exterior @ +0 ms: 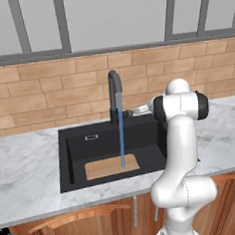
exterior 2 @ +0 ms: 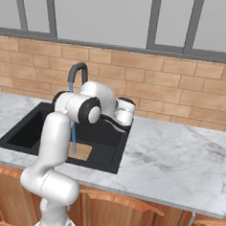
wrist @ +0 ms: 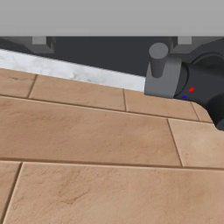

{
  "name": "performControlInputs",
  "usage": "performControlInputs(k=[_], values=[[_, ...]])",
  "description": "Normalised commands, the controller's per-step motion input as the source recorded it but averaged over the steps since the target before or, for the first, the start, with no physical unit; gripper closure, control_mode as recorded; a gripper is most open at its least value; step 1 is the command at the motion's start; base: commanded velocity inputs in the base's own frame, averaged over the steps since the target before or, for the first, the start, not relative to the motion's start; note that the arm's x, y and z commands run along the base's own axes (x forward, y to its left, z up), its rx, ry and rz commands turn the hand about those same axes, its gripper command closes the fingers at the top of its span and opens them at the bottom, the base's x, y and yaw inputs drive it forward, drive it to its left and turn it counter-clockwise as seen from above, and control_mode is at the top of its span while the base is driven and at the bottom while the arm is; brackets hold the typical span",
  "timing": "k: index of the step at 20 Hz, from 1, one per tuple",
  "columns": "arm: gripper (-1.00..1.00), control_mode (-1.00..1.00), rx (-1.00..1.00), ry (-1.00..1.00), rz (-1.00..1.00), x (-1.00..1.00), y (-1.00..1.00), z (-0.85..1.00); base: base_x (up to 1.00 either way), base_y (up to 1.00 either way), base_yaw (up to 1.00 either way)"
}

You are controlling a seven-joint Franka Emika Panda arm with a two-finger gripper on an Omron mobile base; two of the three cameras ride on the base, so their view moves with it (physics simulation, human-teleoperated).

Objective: Turn on the sink faucet with hot water and rinse the cutting board for ten seconds, then turn off the faucet. Push the cutting board to reach the water if necessary.

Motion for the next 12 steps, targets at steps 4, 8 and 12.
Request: performControlInputs(k=[4, 8, 12], values=[[-1.0, -1.0, 0.0, 0.0, 0.0, 0.0, 0.0, 0.0, 0.0, 0.0, 0.0], [-1.0, -1.0, 0.0, 0.0, 0.0, 0.0, 0.0, 0.0, 0.0, 0.0, 0.0], [-1.0, -1.0, 0.0, 0.0, 0.0, 0.0, 0.0, 0.0, 0.0, 0.0, 0.0]])
